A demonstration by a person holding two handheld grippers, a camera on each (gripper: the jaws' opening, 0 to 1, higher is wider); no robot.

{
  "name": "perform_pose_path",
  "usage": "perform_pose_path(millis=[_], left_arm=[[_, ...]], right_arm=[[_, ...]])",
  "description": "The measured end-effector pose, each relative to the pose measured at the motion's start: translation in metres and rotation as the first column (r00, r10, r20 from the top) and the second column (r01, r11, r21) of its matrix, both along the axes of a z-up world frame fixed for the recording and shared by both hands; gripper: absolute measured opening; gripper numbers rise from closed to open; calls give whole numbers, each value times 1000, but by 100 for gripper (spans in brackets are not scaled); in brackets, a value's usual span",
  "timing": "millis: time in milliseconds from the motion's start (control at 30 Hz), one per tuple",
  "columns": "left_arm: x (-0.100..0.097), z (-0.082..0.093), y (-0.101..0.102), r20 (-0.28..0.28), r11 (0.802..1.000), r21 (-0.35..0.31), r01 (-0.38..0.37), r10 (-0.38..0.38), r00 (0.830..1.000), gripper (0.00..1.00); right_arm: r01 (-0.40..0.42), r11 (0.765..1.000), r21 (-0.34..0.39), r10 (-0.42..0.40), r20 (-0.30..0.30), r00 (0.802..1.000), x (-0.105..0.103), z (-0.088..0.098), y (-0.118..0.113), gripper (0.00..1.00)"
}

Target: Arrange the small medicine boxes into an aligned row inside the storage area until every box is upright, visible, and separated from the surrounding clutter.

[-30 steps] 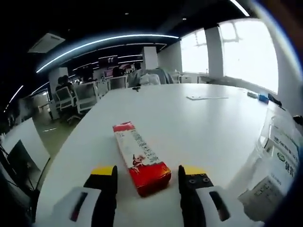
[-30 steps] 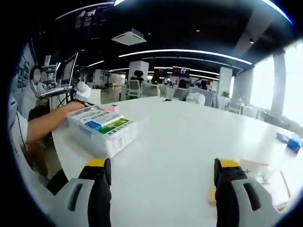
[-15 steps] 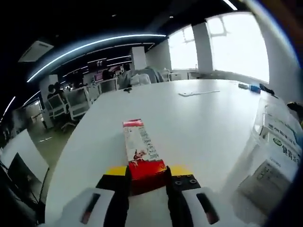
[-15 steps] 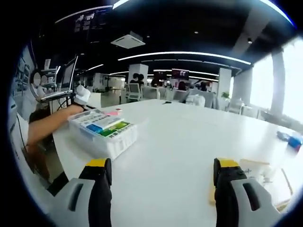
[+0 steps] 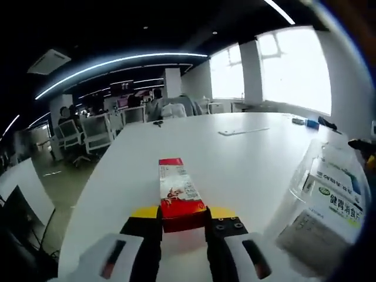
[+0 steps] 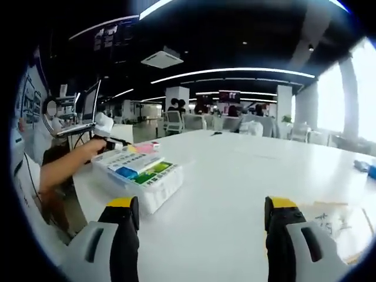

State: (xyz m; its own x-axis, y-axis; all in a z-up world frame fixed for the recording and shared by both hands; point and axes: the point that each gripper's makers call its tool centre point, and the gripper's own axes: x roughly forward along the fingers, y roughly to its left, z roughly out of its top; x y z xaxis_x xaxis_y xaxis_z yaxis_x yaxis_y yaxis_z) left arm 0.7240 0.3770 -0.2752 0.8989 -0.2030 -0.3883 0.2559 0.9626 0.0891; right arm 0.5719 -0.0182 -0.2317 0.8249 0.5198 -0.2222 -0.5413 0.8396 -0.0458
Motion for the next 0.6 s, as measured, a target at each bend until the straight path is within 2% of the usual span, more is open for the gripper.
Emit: perform_pose_path(millis=[133, 233, 433, 467, 533, 600], left_arm=[[-4, 11, -3, 22, 1000, -23, 3, -2, 1000, 26], [-6, 20, -3, 51, 1000, -26, 9, -8, 999, 26], [-21, 49, -7, 126, 997, -64, 33, -25, 992, 26], [-24, 55, -8, 142, 997, -71, 38, -28, 989, 26], [-30, 69, -12, 181, 996, -75, 54, -39, 983, 26], [-36, 79, -17, 212, 994, -80, 72, -53, 976, 26]], right_arm=[[-27, 1000, -1, 27, 6, 1000, -1, 3, 6, 87], [-45, 998, 31, 45, 10, 999, -2, 6, 11, 87], [-98, 983, 153, 97, 15, 995, -1, 18, 32, 86], [-103, 977, 185, 103, 11, 995, 0, 20, 38, 86], [-132, 972, 197, 133, 7, 991, 0, 19, 47, 86], [-147, 960, 239, 151, 4, 989, 1, 22, 57, 86]])
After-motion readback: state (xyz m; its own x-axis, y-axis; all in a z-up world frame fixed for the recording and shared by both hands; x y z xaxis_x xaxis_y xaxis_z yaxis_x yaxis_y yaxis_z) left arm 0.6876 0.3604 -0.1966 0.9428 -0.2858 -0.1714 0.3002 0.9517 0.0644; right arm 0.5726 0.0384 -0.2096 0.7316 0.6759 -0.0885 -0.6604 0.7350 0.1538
